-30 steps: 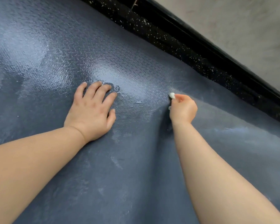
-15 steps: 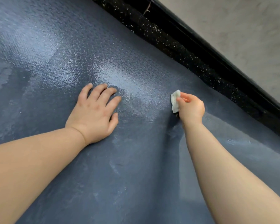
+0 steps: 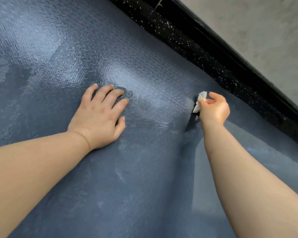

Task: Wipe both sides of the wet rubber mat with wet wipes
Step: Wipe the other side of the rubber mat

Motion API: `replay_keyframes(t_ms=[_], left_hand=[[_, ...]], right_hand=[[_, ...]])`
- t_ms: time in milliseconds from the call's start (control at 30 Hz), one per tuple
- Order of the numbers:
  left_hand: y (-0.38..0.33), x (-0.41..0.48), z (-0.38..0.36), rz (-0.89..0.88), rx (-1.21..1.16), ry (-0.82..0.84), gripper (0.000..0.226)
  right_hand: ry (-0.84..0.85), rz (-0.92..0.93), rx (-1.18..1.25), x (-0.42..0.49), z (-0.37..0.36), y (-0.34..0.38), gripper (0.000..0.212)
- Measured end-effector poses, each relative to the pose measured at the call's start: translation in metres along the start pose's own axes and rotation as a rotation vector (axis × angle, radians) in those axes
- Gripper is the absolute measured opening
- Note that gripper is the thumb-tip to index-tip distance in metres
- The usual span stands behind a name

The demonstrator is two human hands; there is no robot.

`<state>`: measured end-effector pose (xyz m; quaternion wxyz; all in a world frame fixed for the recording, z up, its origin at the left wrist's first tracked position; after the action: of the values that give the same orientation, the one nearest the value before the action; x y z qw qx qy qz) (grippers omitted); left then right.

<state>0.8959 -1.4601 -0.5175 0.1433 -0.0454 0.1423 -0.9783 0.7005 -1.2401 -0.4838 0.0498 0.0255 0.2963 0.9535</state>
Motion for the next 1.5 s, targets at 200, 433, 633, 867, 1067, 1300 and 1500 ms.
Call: replay_keyframes(t_ms=[200, 433, 633, 867, 1067, 1300, 1500], left_hand=[[-0.001, 0.001, 0.000, 0.004, 0.006, -0.005, 0.052], [-0.001, 0.001, 0.001, 0.019, 0.009, -0.010, 0.052], [-0.001, 0.001, 0.001, 0.012, 0.022, 0.017, 0.052], [-0.001, 0.001, 0.001, 0.016, 0.027, 0.024, 0.052], [-0.001, 0.001, 0.001, 0.006, 0.029, 0.021, 0.051], [0.000, 0.002, 0.001, 0.009, 0.033, 0.019, 0.050], [0.000, 0.002, -0.001, 0.020, 0.022, 0.029, 0.051]], right_hand=[[0.096, -0.048, -0.178, 0.008, -0.013, 0.020, 0.030], [0.636, 0.216, 0.370, -0.087, -0.098, 0.116, 0.016], [0.289, 0.132, 0.166, -0.036, -0.056, 0.075, 0.011], [0.271, 0.419, -0.120, -0.044, -0.066, 0.082, 0.031], [0.297, 0.270, -0.005, -0.023, -0.060, 0.066, 0.027], [-0.045, -0.071, 0.044, 0.044, -0.017, 0.025, 0.030], [0.139, 0.158, -0.152, 0.028, -0.067, 0.091, 0.030]])
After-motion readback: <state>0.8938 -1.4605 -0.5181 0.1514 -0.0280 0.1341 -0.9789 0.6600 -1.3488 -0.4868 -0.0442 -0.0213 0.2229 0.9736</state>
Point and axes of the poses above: each hand's wrist, its own x-axis towards the middle knuckle, its own z-axis out of the back of the hand, y = z × x, the point moved 4 cm from there along x, towards the middle knuckle, and after that the axes turned 8 degrees about z, right-handed, at the moved point
